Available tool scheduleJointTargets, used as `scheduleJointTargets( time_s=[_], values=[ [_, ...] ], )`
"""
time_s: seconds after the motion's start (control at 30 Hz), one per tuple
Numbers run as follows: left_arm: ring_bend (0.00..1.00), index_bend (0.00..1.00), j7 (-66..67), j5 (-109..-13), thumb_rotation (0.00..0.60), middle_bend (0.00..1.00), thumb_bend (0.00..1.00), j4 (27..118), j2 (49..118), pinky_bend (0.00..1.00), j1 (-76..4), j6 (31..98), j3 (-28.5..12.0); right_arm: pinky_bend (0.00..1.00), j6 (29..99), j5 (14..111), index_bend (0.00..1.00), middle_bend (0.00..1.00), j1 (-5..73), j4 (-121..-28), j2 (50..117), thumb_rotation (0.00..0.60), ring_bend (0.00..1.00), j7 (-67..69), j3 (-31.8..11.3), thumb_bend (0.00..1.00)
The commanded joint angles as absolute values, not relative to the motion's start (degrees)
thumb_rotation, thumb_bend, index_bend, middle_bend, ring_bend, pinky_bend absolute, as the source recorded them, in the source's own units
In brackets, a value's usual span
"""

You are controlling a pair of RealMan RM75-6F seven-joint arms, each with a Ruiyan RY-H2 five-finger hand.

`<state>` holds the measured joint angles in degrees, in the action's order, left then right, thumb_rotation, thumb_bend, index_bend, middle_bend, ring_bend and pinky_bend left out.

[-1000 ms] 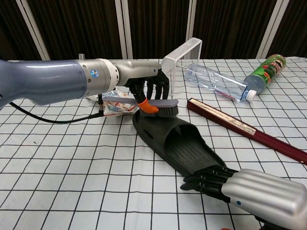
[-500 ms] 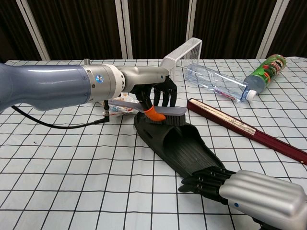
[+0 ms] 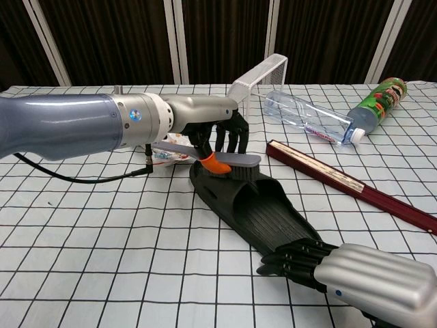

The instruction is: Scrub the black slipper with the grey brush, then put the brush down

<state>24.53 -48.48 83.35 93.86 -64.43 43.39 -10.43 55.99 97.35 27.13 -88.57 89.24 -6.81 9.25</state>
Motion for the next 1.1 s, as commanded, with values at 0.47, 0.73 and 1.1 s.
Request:
scheduleJointTargets(
  time_s=[0.47,0.73,1.1],
  values=[
    [0.42,0.57,25.0,-47.9,0.600,0.59,0.75,83.7,91.4,0.49,-62.5,44.4,-7.5,0.00,56.2,96.6,0.00,0.00,27.5,-89.5,88.7,0.600,0.00,-7.3,9.0,0.52],
    [0.42,0.57,23.3,-49.0,0.600,0.59,0.75,80.8,95.0,0.49,-63.8,43.9,-9.6,0.00,56.0,96.7,0.00,0.00,27.3,-89.2,89.2,0.600,0.00,-7.8,9.7,0.52],
    [0.41,0.56,19.8,-51.0,0.600,0.58,0.75,77.8,99.1,0.49,-65.3,42.4,-12.1,0.00,56.3,96.2,0.00,0.00,27.1,-89.1,89.1,0.600,0.00,-8.3,9.8,0.52]
  ],
)
